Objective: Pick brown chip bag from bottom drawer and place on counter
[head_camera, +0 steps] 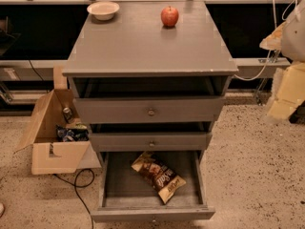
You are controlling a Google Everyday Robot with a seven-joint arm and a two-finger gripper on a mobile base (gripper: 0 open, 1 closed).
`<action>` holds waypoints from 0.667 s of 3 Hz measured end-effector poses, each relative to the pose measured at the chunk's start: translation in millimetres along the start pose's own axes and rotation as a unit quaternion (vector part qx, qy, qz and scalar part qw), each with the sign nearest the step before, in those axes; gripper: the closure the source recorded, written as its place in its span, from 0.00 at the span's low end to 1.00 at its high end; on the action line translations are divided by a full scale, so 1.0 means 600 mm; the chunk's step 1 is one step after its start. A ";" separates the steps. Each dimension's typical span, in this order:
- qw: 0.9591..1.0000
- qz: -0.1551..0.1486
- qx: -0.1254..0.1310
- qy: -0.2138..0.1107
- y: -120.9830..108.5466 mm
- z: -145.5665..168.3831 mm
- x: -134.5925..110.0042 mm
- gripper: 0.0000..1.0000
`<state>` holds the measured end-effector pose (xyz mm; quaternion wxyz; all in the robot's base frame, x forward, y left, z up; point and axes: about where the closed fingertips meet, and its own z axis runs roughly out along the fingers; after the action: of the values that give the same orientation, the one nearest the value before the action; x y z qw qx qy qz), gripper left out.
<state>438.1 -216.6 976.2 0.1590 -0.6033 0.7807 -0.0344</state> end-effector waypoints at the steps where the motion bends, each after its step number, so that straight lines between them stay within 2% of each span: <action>1: 1.000 0.000 0.002 -0.004 0.001 0.000 -0.003 0.00; 2: 0.999 0.021 -0.015 -0.037 0.026 0.043 -0.011 0.00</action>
Offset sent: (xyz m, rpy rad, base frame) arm -0.0217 0.0546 -0.1174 0.3641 0.1036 -0.0713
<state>432.6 -202.3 949.4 0.1796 -0.5897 0.7874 0.0029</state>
